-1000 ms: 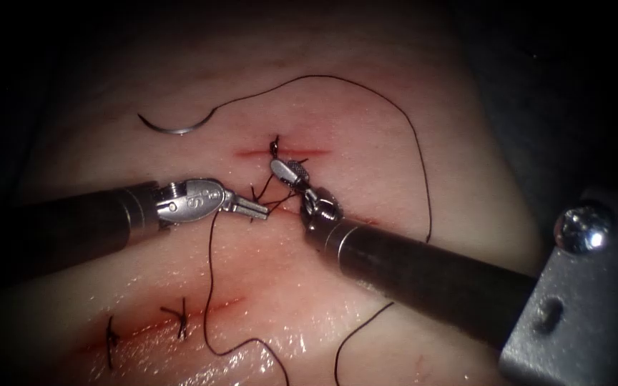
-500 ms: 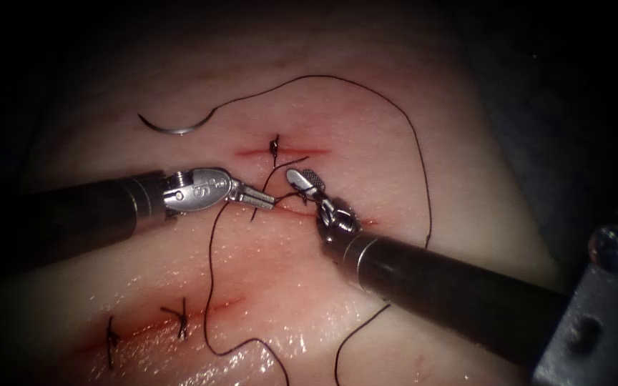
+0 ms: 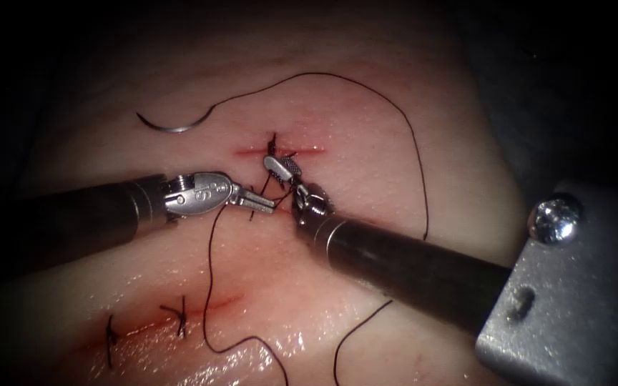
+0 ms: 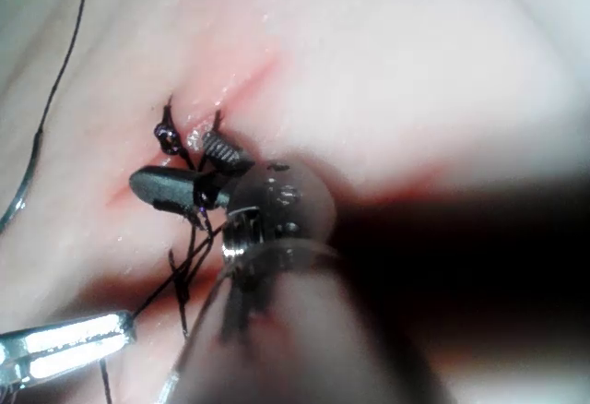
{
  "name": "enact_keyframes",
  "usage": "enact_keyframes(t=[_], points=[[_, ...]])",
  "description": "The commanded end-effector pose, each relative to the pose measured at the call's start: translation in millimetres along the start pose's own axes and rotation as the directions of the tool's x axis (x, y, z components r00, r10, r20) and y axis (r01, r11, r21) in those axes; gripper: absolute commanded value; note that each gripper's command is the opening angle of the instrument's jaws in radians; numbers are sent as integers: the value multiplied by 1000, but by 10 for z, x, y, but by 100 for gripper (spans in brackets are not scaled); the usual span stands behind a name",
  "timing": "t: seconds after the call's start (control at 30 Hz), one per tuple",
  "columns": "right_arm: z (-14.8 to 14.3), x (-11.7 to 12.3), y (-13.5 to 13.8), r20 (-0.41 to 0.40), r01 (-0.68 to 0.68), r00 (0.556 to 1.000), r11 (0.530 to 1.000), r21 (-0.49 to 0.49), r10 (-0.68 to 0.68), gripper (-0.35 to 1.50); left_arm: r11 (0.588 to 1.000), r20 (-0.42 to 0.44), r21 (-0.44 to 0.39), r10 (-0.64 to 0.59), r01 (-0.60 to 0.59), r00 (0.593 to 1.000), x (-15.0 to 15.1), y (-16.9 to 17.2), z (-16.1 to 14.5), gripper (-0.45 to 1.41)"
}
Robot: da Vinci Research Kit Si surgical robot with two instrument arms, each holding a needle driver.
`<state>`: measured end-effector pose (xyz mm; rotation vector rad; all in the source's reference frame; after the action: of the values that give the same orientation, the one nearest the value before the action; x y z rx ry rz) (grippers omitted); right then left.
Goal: Wound Closure
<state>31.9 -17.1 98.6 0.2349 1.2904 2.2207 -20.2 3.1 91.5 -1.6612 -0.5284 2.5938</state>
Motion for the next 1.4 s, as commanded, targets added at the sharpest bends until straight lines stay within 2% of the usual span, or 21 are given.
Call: enact_keyframes(t=[0.03,0.07,0.1,0.13,0.37,0.47,0.7,0.73,0.87,0.9,0.93,0.97,1.0,1.1,1.13,1.2,1.23,1.27,1.3,1.37,1.4], points=[[6,-7,-4,6,-2,1000,1000,-3,2,69,1000,-1,1,4,-4,1000,-2,-5,5,-45],[4,-7,-4,13,-1,1000,1000,-13,1,39,1000,-1,1,4,-4,1000,-2,-4,5,-45],[2,-8,-5,20,6,1000,1000,-23,-5,-6,1000,1,-2,5,-5,1000,-3,-3,5,-45],[-1,-8,-6,30,13,999,999,-32,-12,-35,1000,1,-2,6,-6,1000,-3,-3,4,-45],[-21,-3,-15,18,55,998,997,-58,-54,-35,1000,0,-7,10,-10,1000,-6,0,0,-45],[-38,-2,-28,32,138,990,989,-60,-136,-35,1000,0,-9,12,-12,1000,-7,1,-2,-45],[-72,-11,-52,73,175,982,985,-6,-174,-35,1000,-1,-11,13,-13,1000,-8,2,-3,-45],[-83,-12,-61,67,222,973,975,4,-222,-35,1000,-1,-11,14,-14,1000,-8,3,-4,-45],[-84,-2,-71,7,294,956,956,21,-294,-35,1000,0,-10,13,-13,1000,-7,3,-3,-45],[-71,10,-77,-41,415,909,910,4,-414,37,1000,0,-7,12,-12,1000,-6,3,0,-45],[-65,15,-79,-55,489,870,872,-28,-490,61,1000,1,-7,12,-12,1000,-5,3,0,-45],[-65,15,-79,-55,489,870,872,-28,-490,61,1000,1,-7,12,-12,1000,-5,3,0,-45],[-59,23,-75,-38,589,804,804,-80,-593,47,1000,1,-6,13,-13,1000,-5,5,1,-45],[-57,26,-70,-16,616,784,781,-101,-621,57,1000,1,-6,13,-13,1000,-6,5,1,-45],[-55,28,-66,-2,641,764,759,-114,-646,66,1000,1,-7,14,-14,1000,-6,5,1,-45],[-53,32,-61,17,662,746,739,-126,-666,66,1000,0,-8,14,-14,1000,-6,5,0,-45],[-51,34,-59,38,694,717,707,-134,-696,66,1000,0,-9,14,-14,1000,-6,5,-1,-45],[-47,34,-57,67,706,707,696,-131,-705,78,1000,-1,-11,14,-14,1000,-7,4,-2,-45],[-46,33,-56,83,709,705,697,-112,-704,73,1000,-1,-11,14,-14,1000,-7,4,-3,-45],[-49,24,-54,111,710,703,703,-49,-702,41,1000,2,-3,14,-14,1000,-7,3,-8,-45],[-49,24,-54,111,710,703,703,-49,-702,41,1000,2,-3,14,-14,1000,-7,3,-8,-45]])
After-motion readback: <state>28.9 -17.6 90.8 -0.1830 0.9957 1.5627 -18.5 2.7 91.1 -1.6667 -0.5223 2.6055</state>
